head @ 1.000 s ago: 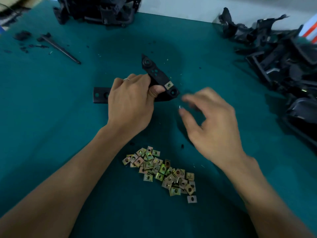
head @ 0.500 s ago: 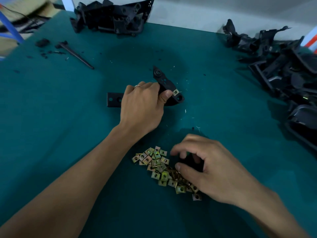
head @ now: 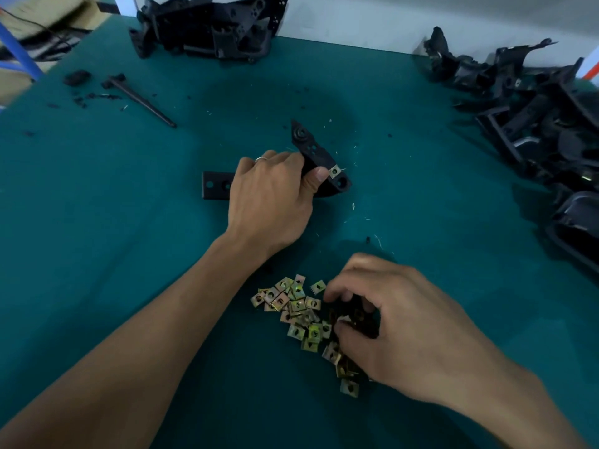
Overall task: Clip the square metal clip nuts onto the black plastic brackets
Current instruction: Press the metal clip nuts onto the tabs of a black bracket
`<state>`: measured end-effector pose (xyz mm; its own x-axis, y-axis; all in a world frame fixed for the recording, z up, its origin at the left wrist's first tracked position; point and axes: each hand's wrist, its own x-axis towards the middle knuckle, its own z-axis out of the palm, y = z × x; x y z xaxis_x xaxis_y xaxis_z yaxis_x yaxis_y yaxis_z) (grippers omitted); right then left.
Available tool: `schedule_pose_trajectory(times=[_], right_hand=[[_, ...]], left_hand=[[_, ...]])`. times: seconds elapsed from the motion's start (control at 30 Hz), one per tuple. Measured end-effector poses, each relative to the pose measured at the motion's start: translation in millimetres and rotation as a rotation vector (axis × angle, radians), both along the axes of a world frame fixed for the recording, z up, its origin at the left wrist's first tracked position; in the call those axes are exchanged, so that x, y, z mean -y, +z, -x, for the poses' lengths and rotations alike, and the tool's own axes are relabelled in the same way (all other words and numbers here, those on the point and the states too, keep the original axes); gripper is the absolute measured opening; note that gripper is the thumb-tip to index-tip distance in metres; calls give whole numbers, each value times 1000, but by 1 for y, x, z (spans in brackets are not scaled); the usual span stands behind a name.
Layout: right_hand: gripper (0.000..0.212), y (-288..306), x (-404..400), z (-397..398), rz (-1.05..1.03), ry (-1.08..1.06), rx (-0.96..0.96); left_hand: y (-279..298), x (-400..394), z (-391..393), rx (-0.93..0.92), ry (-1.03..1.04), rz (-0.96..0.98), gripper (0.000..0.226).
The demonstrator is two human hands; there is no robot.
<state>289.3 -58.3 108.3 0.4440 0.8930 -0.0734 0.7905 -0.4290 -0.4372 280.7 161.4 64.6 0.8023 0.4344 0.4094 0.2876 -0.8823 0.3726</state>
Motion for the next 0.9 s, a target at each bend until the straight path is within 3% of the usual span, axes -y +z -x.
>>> schedule_pose_trajectory(times=[0.1,0.23,0.63,0.83,0.9], right_hand=[[22,-2,0,3,-41,8,3],[5,-9,-1,3,-117,1,-24],[12,-8,-9,-3,-74,10,-56],[33,-16,-13,3,12,42,156],[35,-24,-15,1,-58,16,207]], left_hand=[[-1,0,0,-4,2,0,45],[0,0,0,0,-1,4,44],[0,-1,0,2,-3,10,42],[0,-1,1,12,-9,17,44],[0,0,1,15,-10,13,43]])
